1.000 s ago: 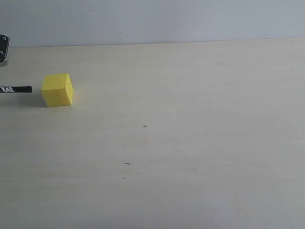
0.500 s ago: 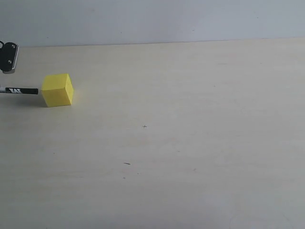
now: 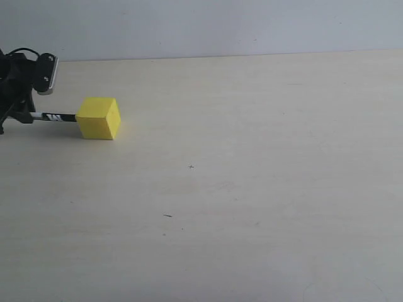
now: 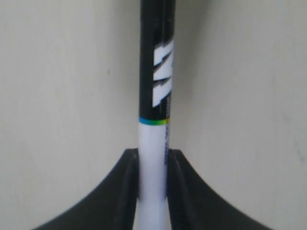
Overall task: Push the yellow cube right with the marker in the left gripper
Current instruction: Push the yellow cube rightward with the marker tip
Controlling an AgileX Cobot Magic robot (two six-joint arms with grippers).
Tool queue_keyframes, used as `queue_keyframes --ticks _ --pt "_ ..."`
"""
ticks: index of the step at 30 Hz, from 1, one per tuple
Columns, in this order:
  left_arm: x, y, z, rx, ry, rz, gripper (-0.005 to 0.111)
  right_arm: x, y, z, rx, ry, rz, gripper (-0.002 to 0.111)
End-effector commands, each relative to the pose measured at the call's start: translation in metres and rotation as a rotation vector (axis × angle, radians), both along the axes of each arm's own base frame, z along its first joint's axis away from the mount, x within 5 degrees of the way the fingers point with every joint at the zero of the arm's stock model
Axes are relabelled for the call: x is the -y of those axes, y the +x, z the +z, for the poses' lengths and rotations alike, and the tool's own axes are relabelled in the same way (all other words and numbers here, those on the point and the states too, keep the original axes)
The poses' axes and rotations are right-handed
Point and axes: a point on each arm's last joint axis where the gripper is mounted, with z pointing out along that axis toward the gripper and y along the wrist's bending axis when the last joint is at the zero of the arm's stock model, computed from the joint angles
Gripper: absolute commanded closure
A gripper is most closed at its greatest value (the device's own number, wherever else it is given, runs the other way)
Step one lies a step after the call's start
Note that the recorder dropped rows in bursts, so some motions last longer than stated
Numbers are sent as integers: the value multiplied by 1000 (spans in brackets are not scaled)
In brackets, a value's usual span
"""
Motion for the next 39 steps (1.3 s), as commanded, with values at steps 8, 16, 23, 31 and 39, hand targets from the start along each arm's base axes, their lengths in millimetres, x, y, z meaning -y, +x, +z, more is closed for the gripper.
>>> queue_keyframes --ticks 8,16,23,31,39 --pt "-37 -7 1 -74 39 138 107 0 0 0 9 -8 -4 108" --pt "10 -3 1 -38 -63 61 107 0 0 0 9 -8 -4 108" --pt "51 -5 3 -14 -9 -32 107 0 0 0 9 -8 -4 108" --pt "5 -5 2 -54 8 160 107 0 0 0 9 -8 -4 108" --pt "66 -9 -11 -75 -14 38 107 0 0 0 9 -8 -4 108"
